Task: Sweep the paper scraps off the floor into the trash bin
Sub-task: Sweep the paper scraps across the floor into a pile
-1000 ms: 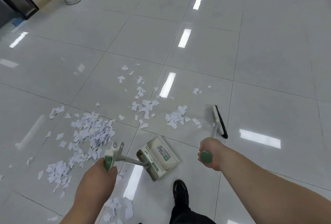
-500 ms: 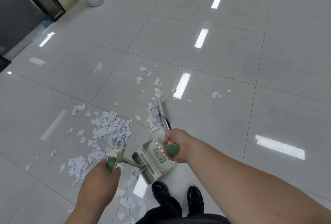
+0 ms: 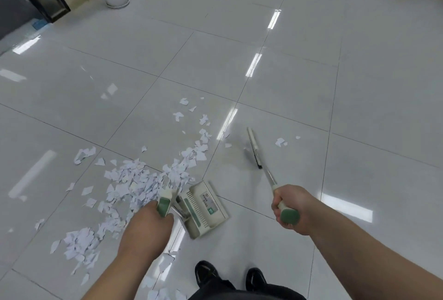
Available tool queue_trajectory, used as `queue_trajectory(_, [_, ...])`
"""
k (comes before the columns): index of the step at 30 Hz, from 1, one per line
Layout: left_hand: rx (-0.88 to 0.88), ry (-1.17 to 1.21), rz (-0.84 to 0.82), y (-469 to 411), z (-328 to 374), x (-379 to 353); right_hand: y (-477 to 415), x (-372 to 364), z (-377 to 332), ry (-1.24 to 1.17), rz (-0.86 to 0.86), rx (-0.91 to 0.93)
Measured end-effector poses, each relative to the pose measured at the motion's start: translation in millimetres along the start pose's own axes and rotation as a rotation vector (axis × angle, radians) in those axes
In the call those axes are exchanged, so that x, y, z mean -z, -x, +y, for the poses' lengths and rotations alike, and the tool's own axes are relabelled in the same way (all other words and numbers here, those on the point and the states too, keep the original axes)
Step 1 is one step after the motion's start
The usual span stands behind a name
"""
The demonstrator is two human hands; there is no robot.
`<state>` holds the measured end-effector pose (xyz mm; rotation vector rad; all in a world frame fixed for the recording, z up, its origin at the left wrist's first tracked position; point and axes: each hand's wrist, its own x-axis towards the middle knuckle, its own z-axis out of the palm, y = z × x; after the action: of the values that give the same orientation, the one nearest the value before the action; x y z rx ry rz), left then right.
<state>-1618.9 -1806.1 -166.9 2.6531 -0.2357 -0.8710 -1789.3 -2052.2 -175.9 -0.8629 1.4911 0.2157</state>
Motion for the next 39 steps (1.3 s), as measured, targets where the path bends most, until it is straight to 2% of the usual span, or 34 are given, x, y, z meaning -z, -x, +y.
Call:
queue_trajectory(10, [-0.096, -0.036, -0.038, -34.7, 52.0, -11.8, -43.1, 62.6, -33.7, -0.042, 0.196, 0.036])
queue_trajectory(15, [-0.077, -0.072, -0.037, -50.6, 91.1, -27.5, -92.5, 99.4, -66.9, -0.057, 0.221, 0.018])
queue_trajectory(20, [0.021, -0.071, -0.008, -63.4, 140.1, -40.6, -149.1, 139.4, -114.8, 0.017, 0.213, -0.018])
queue_trajectory(24, [0.112, -0.051, 0.02, -70.9, 174.8, -48.9, -179.4, 141.1, -152.7, 0.048, 0.116, -0.046])
queue_trajectory(30, [0.223, -0.04, 0.06, -60.0, 197.2, -50.0, -164.7, 71.7, -156.6, 0.2, -0.123, -0.115])
queue_trajectory(39, [0.427, 0.096, 0.19, -26.3, 148.9, -28.2, -104.2, -25.3, -148.0, 0.437, -0.428, -0.145])
